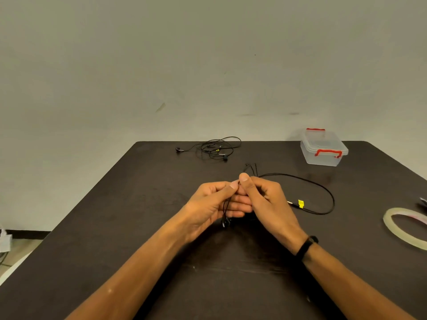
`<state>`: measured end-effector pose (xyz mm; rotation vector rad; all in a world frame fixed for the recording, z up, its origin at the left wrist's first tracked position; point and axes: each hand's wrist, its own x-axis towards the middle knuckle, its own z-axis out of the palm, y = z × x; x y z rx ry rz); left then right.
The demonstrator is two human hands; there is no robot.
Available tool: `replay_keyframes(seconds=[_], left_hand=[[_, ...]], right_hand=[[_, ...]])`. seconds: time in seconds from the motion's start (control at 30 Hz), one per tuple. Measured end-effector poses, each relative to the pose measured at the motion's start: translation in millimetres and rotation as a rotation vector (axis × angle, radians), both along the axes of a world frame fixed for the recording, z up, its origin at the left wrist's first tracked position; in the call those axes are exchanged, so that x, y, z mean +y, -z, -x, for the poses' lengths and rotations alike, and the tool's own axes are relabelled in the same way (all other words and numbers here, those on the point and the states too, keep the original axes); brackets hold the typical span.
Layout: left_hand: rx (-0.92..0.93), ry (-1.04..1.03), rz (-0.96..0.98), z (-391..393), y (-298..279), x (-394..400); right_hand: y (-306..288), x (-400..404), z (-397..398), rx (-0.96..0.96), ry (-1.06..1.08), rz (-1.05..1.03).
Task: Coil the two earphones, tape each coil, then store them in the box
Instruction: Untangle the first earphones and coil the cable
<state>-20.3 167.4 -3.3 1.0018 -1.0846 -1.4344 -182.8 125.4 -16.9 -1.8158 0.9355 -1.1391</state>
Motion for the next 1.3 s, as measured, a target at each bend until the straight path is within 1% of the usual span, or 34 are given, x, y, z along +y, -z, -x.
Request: replay_keyframes(seconds=[0.07,0.17,0.23,0.3,0.33,0.37,0.43,0.47,0.5,0.57,0.63,0.73,0.83,0.93,1.07,1.17,1.2,1.3], left_hand=[[-0.031,-0.003,0.031,4.3,2.2,1.7],[-0.159,-0.063,0.077,5.4,3.8,3.3],[-0.18,-0.143,0.081,7.4,1.8,2.6],[-0.169,-0.276,0.087,6.7,-1.6,0.6],[-0.223,-0.36,0.135,3.5,-0.8,-0.9],[-0.329,-0.448,0.208,-1.3,1.3,-3.1],[-0.598,-0.594,0.367,-12.5,5.1,-4.4],[-0.694,-0.609,0.439,-16.3,5.4,-3.8],[-0.745,-0.594,0.5,-19.2,5.5,-3.3],[-0.785,-0.506,0.586,-22.9,4.2,-2.8],[-0.812,-0.392,0.649,-26.0,1.1,-3.2],[-0.749,-0.258,0.638,-30.0,-4.3,-4.4],[-0.726,-0.205,0.638,-27.1,-4.9,-4.4],[-0.7,-0.185,0.627,-22.3,-3.0,-4.4],[-0.612,-0.222,0.562,-19.6,-8.6,-2.8],[-0.515,-0.251,0.483,-19.5,-12.0,-2.7],[-0.531,-0.275,0.474,-21.4,-12.0,-3.5],[-0.683,-0.441,0.502,-29.0,-11.4,-4.5]], right_hand=[[-2.4,-0.5,-0.6,-0.081,-0.027,-0.059],[0.0,-3.3,0.2,-0.154,-0.045,-0.149],[-0.5,-3.5,-1.1,-0.232,-0.069,-0.223],[-3.8,-3.5,-1.0,-0.363,-0.123,-0.299],[-6.9,-3.7,0.3,-0.414,-0.148,-0.321],[-10.4,-3.6,2.1,-0.449,-0.17,-0.338],[-16.2,-2.6,5.1,-0.488,-0.218,-0.373],[-18.1,-1.4,5.4,-0.499,-0.246,-0.398],[-19.2,0.8,4.9,-0.505,-0.277,-0.425],[-20.2,6.4,1.4,-0.494,-0.354,-0.478],[-21.5,12.7,-1.6,-0.468,-0.451,-0.531],[-23.2,19.9,-3.9,-0.417,-0.571,-0.611],[-21.2,23.0,-5.3,-0.399,-0.684,-0.673],[-21.1,22.2,-4.6,-0.443,-0.76,-0.717],[-26.3,17.1,0.7,-0.56,-0.737,-0.758],[-26.2,13.8,3.0,-0.568,-0.691,-0.75],[-25.0,13.5,2.9,-0.547,-0.682,-0.745],[-21.2,15.8,0.1,-0.447,-0.668,-0.728]])
